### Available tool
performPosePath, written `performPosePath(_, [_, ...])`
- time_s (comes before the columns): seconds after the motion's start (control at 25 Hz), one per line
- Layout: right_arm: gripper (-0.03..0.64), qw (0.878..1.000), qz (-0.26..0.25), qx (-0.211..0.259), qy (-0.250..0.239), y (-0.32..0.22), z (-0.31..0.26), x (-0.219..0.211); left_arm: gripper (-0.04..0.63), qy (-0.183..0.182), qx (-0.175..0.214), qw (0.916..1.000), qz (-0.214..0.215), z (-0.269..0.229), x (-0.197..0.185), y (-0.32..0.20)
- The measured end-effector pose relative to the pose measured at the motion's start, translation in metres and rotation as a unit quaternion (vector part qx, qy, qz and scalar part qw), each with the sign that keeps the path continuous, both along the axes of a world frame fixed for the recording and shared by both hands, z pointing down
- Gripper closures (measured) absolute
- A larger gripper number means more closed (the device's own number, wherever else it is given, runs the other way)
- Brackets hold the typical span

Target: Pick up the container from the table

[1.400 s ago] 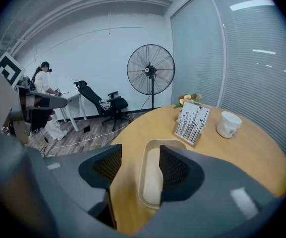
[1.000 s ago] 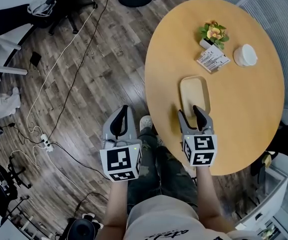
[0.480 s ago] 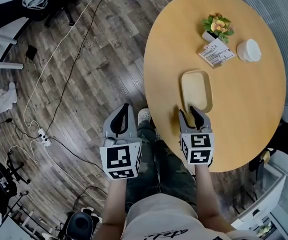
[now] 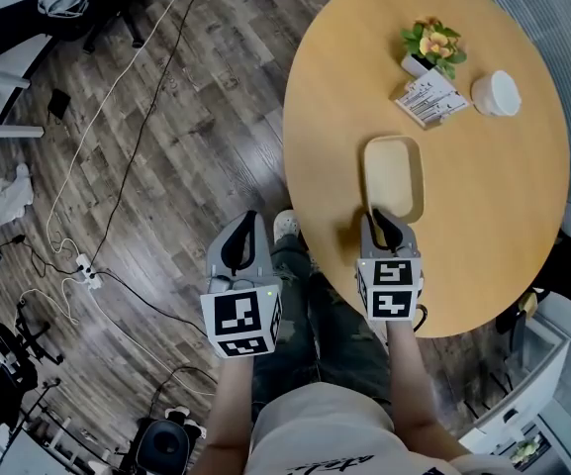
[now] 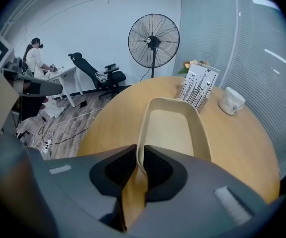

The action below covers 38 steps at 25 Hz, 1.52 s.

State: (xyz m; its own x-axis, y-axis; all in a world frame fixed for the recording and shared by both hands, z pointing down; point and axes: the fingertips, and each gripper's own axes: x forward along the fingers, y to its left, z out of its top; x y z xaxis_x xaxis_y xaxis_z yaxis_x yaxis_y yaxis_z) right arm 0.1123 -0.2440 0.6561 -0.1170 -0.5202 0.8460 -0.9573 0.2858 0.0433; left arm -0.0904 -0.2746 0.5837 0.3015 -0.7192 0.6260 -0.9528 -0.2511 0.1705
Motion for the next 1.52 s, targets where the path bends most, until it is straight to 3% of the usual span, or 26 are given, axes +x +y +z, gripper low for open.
performPosePath(0.48, [0.566,1.000,0.010,0.012,-0.008,-0.005,-0.010,-0.002,0.595,0.002,0.022,0.9997,-0.006,-0.017,0.003,0.000])
performPosePath(1.08, [0.566,0.992,0.023,0.126,-0.024,-0.037,-0.093,0.018,0.595,-0.007,0.103,0.9944,-0.023,-0.086,0.008,-0.006])
performPosePath(1.52, [0.566,0.975,0.019,0.218,-0.036,-0.053,-0.176,0.027,0.595,-0.023,0.185,0.9813,-0.048,-0.157,-0.007,-0.014])
